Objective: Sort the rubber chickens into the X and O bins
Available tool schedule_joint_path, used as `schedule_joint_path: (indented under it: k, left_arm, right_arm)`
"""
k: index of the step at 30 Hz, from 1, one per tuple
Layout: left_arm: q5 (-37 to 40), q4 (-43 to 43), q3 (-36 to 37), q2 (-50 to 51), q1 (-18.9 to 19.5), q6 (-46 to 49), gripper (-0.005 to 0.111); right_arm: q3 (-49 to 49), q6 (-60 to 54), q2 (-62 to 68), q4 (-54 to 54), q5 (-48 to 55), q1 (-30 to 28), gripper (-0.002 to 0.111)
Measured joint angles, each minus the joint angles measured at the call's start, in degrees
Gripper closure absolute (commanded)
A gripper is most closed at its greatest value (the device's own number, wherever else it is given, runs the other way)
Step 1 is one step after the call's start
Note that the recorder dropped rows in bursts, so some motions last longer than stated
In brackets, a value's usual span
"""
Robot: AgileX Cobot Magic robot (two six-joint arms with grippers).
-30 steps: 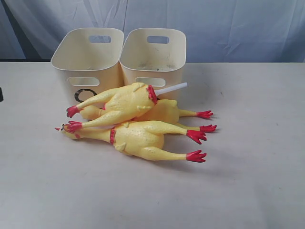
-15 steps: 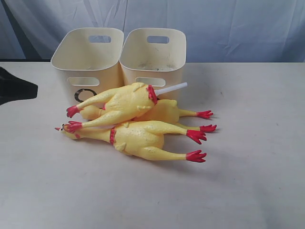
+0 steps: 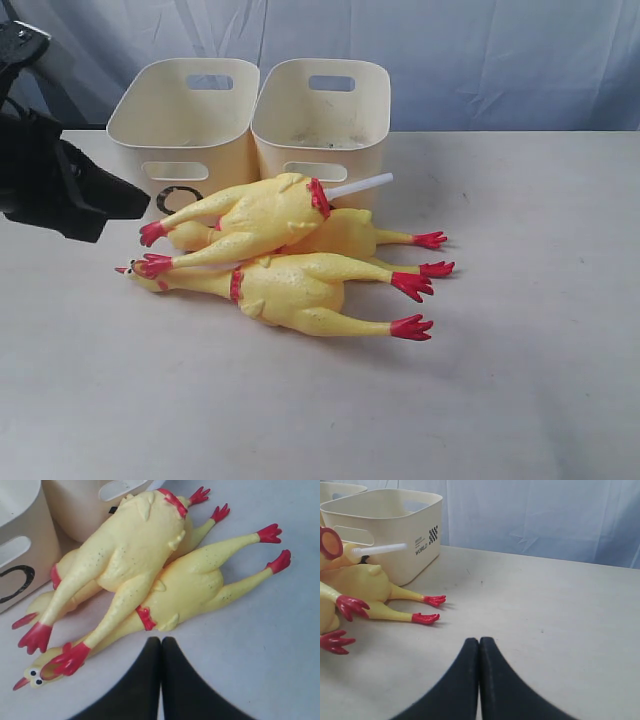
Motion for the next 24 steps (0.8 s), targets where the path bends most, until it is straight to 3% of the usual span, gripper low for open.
schedule_joint_path:
  k: [24]
  left_arm:
    - [0.0,-2.3,0.0,0.2,0.0,0.1,0.107]
  right_arm:
    - [0.0,0.0,0.0,0.0,0.0,0.0,0.109]
